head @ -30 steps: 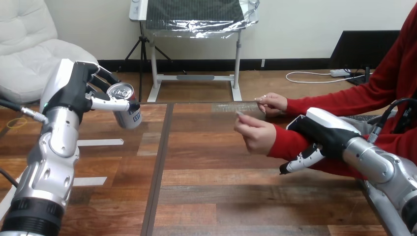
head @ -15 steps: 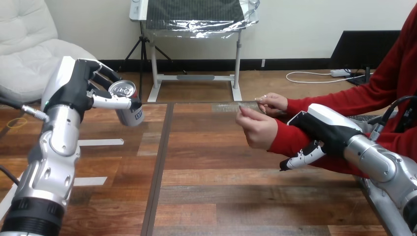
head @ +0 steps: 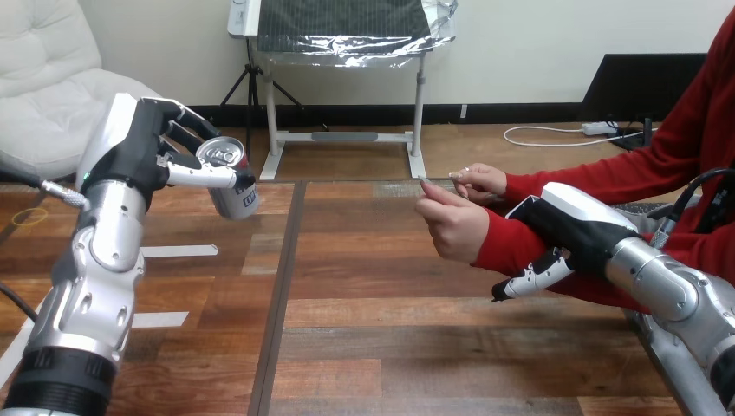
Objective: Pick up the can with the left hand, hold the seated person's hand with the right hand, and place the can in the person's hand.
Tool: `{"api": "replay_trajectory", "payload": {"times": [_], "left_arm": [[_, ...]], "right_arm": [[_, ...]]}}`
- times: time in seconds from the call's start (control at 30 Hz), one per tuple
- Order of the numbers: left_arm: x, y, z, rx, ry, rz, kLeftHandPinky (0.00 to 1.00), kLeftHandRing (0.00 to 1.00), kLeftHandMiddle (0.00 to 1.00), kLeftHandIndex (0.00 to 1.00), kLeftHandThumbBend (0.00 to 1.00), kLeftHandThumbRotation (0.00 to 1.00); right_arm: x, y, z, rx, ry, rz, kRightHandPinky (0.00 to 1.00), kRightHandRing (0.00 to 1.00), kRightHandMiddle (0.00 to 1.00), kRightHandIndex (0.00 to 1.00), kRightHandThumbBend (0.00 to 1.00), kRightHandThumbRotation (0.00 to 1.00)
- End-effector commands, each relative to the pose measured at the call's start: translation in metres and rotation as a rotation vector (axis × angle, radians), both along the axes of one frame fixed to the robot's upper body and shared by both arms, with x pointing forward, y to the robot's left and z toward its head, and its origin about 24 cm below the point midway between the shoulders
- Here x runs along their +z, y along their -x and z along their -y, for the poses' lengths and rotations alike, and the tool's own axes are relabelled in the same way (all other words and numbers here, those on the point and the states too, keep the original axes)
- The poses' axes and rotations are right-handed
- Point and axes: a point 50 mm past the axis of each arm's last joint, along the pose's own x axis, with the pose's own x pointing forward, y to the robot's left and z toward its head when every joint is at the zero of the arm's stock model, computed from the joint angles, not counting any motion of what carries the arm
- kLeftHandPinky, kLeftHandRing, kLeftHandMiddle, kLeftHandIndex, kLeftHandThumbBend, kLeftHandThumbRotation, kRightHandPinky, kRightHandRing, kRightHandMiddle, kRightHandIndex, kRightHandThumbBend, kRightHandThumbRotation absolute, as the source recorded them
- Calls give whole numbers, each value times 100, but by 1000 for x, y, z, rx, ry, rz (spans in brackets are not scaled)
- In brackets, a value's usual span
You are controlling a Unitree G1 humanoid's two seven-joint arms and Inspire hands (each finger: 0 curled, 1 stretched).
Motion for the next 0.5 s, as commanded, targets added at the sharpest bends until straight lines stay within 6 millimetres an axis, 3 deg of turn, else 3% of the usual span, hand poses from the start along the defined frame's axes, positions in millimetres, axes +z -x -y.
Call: {"api": "replay_trajectory", "payload": {"times": [0.0,0.47], "left_arm": [[26,-4,14,-52,7,109,37,38,42,47,74,0],[25,-5,25,-78,18,106,35,37,42,46,73,0]], "right_arm": [[24,-14,-15,56,-21,83,33,35,37,35,68,20],[20,-15,-26,82,-23,77,35,36,39,38,64,29]]}}
